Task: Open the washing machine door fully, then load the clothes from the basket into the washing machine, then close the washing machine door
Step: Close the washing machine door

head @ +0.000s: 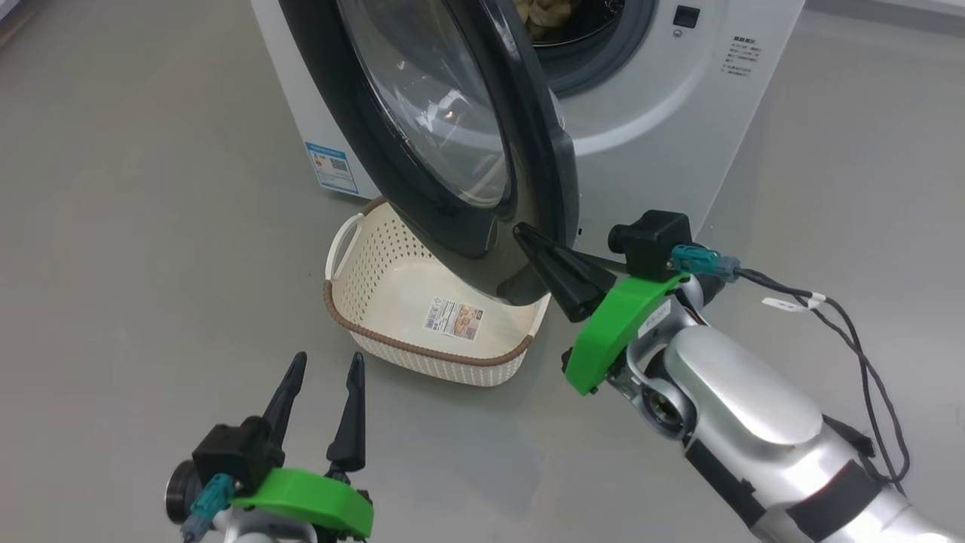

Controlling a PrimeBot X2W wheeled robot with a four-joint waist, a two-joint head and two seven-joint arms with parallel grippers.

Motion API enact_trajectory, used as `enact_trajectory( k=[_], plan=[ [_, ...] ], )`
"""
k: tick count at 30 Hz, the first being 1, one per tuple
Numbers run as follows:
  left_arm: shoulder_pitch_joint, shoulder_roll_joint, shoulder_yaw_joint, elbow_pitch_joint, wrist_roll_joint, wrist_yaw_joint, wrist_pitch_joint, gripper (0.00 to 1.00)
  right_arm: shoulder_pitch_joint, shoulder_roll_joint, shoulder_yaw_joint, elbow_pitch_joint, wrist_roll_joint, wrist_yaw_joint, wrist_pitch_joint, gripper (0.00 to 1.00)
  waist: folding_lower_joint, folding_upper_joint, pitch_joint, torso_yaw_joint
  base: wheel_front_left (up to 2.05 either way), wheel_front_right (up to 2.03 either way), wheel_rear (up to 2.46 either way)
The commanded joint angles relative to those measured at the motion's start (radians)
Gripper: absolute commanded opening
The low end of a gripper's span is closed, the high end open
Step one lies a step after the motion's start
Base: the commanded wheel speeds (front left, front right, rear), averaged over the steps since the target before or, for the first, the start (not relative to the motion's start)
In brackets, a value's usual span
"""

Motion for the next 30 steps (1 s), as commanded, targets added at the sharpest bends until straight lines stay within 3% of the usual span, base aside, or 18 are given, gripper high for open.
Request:
enact_trajectory(
  k=[1,12,30],
  plan=[
    [-0.032,0.005,0.024,-0.027,-0.008,-0.004,-0.015,1.00,-0.053,0.021,0.009,-0.003,0.015,-0.003,-0.019,0.00,0.0000,-0.0001,0.001,0.003,0.00,0.00,0.00],
    [-0.053,-0.011,0.006,-0.014,-0.019,-0.013,-0.024,1.00,-0.198,0.036,0.117,0.232,0.107,-0.003,-0.086,0.00,0.0000,-0.0001,0.029,0.028,0.00,0.00,0.00],
    [-0.076,-0.033,0.004,-0.008,-0.016,-0.015,-0.039,1.00,-0.351,0.016,0.198,0.384,0.192,-0.003,-0.129,0.00,0.0000,-0.0001,0.085,0.035,0.00,0.00,0.00]
  ],
)
